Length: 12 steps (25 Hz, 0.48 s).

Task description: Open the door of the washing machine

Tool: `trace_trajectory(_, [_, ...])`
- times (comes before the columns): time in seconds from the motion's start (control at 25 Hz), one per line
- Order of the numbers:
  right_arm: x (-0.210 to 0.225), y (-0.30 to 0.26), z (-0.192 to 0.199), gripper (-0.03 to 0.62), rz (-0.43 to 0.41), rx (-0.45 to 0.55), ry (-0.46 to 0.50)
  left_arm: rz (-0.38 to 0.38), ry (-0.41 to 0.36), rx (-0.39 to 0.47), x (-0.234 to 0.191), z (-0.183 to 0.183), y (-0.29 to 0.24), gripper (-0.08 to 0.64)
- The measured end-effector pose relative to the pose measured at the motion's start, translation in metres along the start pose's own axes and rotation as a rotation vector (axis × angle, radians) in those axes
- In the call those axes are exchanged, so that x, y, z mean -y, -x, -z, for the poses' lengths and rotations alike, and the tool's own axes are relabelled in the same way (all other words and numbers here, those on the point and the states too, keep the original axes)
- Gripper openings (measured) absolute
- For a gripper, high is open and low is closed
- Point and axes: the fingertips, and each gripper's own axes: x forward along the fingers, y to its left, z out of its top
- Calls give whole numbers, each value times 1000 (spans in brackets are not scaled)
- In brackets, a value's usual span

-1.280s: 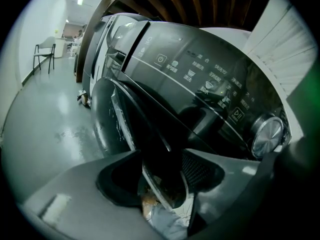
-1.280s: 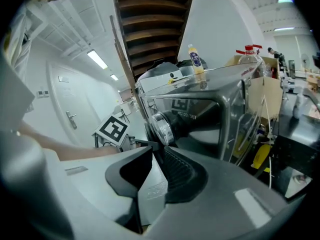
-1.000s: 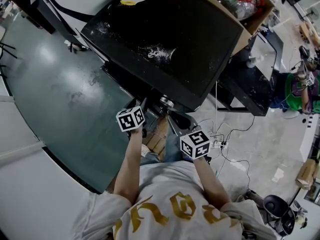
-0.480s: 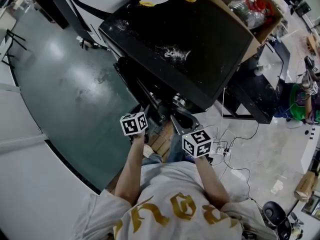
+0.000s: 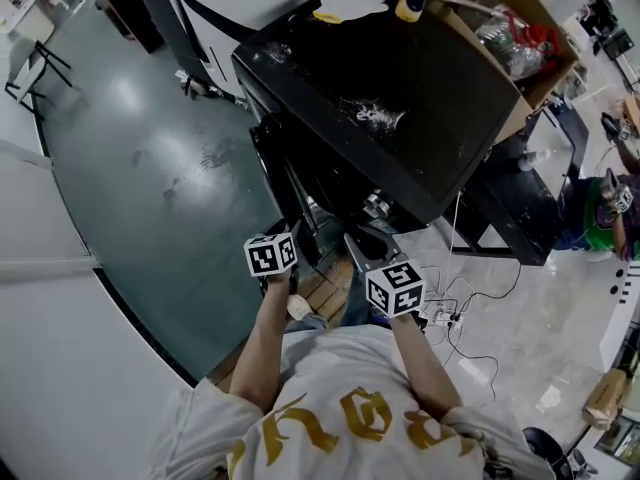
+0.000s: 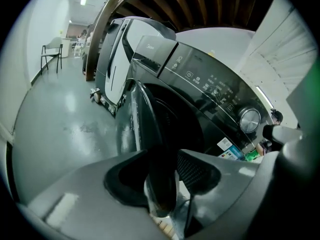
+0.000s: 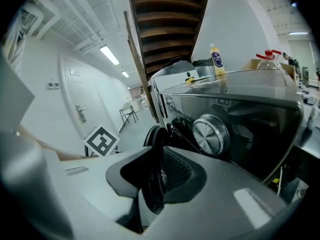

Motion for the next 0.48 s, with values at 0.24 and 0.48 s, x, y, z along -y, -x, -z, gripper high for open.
trace_trajectory(0.24, [-14,-9,2,78,-18,-6,17,-10,-7,0,-18,5,15,161])
trace_trajectory(0.48, [-30,-18,0,77,-43,-11,39,-59,-13,4,-39,8,32,144])
